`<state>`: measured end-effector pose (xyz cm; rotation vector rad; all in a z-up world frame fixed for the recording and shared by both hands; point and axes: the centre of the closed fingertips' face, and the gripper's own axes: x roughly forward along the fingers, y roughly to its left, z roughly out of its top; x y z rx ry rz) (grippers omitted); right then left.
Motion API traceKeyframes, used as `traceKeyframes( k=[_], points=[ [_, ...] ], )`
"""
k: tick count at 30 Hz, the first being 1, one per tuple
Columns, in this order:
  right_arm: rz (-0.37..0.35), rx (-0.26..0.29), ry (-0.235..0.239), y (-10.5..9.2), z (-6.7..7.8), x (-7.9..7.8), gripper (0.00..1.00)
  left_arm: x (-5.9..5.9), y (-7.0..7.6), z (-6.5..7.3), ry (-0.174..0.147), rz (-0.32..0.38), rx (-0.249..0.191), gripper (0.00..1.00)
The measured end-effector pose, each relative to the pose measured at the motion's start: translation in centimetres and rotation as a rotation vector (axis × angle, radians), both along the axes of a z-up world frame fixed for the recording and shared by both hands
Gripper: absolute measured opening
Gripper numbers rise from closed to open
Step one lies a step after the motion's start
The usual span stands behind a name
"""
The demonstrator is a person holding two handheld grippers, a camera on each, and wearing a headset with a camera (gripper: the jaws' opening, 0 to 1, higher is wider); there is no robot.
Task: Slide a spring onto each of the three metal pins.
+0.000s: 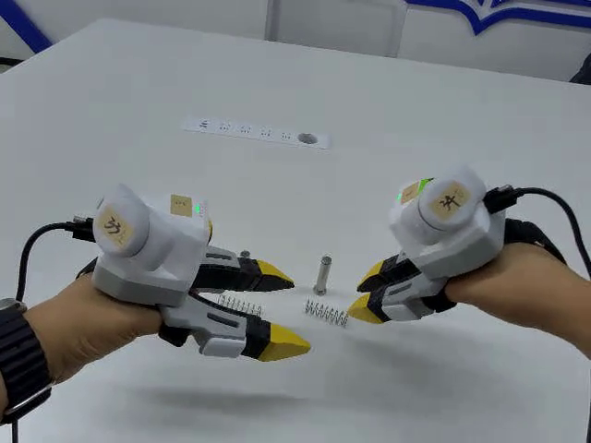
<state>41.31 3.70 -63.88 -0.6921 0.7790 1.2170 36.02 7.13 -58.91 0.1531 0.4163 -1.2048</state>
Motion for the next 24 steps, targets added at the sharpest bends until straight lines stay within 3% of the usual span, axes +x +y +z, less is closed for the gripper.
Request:
traceKeyframes(
  k=[6,14,24],
  points=[
    [0.026,-0.031,0.017,0.4,-1.7,-0.3,0.16,-0.1,0.3,0.2,-0.002,0.006,0.0,0.48],
    [0.042,-0.052,0.024,0.6,-2.6,-0.4,0.12,-0.3,1.0,0.4,-0.004,0.021,0.002,0.48],
    [0.061,-0.052,0.032,0.4,-2.0,-1.4,0.11,-0.3,1.1,-0.5,0.0,0.025,0.03,0.44]
  ],
)
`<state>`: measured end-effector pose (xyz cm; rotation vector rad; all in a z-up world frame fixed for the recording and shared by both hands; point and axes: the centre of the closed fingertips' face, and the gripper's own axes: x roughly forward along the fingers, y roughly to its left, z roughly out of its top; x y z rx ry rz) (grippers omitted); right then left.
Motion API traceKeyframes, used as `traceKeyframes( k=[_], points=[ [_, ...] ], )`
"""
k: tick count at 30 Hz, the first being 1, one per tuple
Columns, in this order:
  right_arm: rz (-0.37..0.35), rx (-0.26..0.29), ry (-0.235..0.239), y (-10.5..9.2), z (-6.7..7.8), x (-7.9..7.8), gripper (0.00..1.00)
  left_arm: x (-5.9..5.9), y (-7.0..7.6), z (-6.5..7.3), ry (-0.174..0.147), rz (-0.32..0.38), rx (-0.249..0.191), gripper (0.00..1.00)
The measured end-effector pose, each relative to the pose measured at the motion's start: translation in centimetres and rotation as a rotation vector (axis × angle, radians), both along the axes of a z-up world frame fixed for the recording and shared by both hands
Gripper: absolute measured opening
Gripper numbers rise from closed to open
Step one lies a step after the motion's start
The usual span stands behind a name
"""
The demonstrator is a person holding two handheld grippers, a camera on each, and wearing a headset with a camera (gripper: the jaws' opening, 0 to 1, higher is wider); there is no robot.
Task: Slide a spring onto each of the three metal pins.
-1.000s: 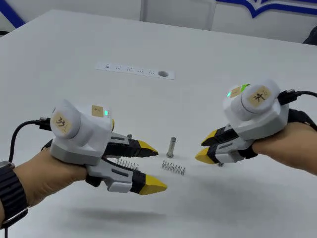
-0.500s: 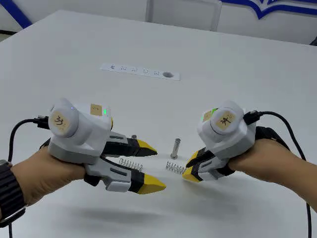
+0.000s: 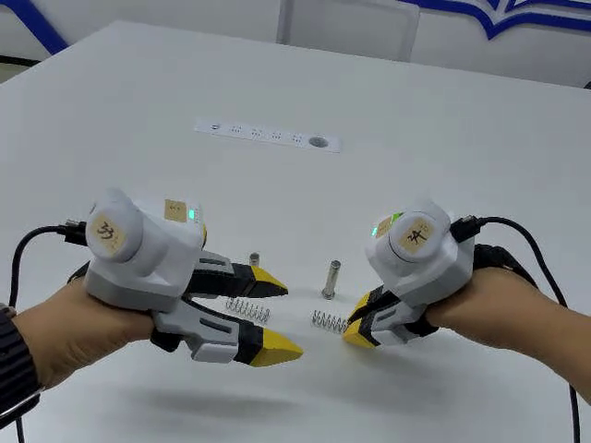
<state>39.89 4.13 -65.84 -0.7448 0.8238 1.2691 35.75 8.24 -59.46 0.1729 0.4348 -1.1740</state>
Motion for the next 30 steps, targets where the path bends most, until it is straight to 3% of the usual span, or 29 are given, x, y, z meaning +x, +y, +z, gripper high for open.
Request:
traceKeyframes(
  k=[5,13,22,30],
  points=[
    [0.051,0.01,-0.01,0.3,1.3,-1.5,0.11,-0.1,-0.2,-1.4,0.009,-0.012,0.049,0.41],
    [0.142,0.034,-0.02,1.6,3.1,-4.0,0.11,-0.3,-0.6,-1.8,-0.007,-0.036,0.072,0.34],
    [0.198,0.04,-0.037,2.8,4.0,-4.9,0.11,-0.5,-0.6,-2.1,-0.039,-0.07,0.095,0.23],
    [0.224,0.025,-0.05,3.0,4.0,-5.2,0.11,-0.9,-0.8,-2.2,-0.049,-0.1,0.098,0.13]
  ],
)
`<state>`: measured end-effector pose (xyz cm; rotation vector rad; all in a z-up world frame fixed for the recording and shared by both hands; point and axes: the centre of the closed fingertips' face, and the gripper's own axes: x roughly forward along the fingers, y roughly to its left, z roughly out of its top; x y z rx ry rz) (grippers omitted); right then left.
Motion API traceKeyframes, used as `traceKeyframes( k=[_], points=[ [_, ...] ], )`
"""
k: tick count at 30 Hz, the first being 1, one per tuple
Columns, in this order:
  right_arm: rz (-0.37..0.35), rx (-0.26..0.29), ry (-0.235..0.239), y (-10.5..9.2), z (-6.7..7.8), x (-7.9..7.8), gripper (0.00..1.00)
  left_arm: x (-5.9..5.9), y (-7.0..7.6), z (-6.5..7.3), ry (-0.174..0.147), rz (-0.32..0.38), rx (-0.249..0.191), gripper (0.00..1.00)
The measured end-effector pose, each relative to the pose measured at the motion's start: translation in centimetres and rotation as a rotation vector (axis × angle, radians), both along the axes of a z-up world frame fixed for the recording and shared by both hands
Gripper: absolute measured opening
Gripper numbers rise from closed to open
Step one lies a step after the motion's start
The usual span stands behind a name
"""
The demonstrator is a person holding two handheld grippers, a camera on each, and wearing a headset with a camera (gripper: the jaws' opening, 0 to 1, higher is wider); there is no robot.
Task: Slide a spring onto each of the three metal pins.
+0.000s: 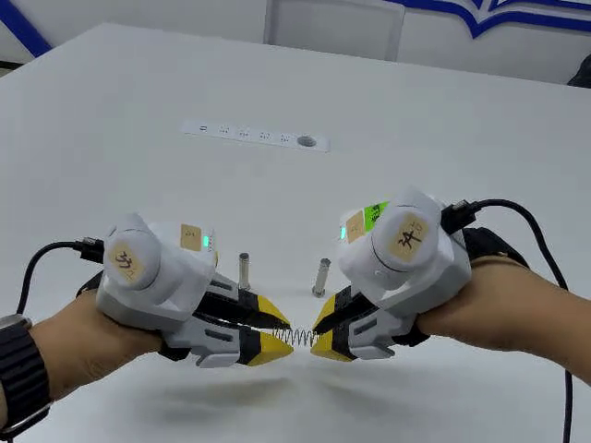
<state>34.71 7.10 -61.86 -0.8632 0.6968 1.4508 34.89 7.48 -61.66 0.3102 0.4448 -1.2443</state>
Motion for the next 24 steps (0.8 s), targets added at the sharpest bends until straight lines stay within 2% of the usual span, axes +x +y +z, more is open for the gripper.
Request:
traceKeyframes(
  k=[5,13,17,19,22,24],
  points=[
    [-0.001,0.012,0.0,0.1,0.4,-0.1,0.11,-0.2,0.0,-0.3,-0.015,-0.021,0.018,0.12],
    [-0.023,0.02,0.023,-0.2,0.0,-0.2,0.16,-0.3,-0.2,0.3,-0.031,-0.034,-0.007,0.1],
    [-0.028,0.018,0.029,-0.3,-0.4,-0.2,0.16,-0.4,-0.4,0.7,-0.032,-0.04,-0.028,0.1],
    [-0.029,0.022,0.028,-0.3,-0.3,-0.2,0.14,-0.4,-0.4,0.6,-0.032,-0.04,-0.023,0.1],
    [-0.04,0.049,0.043,-0.1,0.3,-0.3,0.12,-0.5,-0.3,0.4,-0.024,-0.039,-0.02,0.1],
    [-0.041,0.063,0.036,0.0,0.8,-0.3,0.12,-0.4,-0.3,0.4,-0.022,-0.036,-0.02,0.1]
  ],
)
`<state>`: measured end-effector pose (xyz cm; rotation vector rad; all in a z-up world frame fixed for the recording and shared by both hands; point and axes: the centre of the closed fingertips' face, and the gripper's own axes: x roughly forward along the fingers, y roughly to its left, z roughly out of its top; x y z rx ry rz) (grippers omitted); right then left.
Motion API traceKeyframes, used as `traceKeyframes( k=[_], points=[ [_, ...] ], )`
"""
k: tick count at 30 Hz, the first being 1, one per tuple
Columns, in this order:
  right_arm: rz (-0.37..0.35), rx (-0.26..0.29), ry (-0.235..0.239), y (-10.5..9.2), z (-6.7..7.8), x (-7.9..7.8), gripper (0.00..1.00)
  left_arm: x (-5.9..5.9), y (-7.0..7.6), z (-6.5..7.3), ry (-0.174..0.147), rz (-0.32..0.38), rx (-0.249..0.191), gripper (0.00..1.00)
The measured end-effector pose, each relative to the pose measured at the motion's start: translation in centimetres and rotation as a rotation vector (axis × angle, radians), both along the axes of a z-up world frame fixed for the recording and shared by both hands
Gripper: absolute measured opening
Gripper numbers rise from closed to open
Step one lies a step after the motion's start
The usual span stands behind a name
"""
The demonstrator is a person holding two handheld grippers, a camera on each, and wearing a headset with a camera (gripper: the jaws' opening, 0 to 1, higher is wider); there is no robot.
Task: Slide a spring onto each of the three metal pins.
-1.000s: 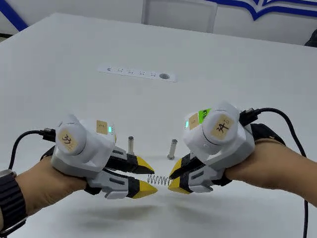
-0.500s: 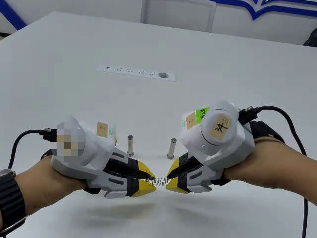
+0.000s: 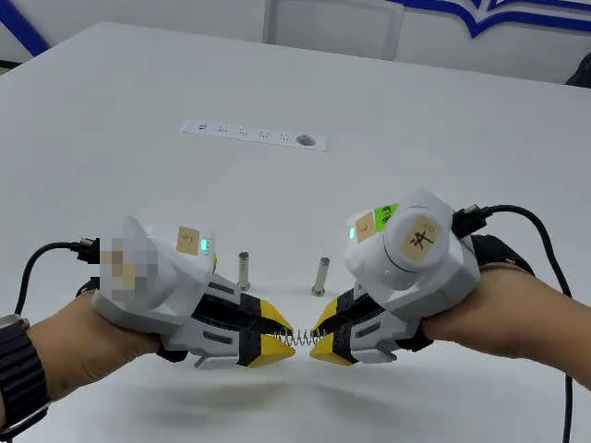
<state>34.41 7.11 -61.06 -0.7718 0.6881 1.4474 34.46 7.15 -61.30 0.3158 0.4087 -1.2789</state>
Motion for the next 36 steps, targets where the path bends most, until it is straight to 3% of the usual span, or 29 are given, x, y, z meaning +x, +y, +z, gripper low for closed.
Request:
traceKeyframes(
  k=[10,36],
  points=[
    [0.019,0.067,-0.007,1.9,2.3,-0.7,0.12,-0.1,0.0,-0.3,0.015,0.003,0.002,0.11],
    [0.032,0.087,-0.027,3.1,3.1,-1.1,0.12,-0.4,-0.5,0.0,0.036,0.0,-0.016,0.14]
  ],
)
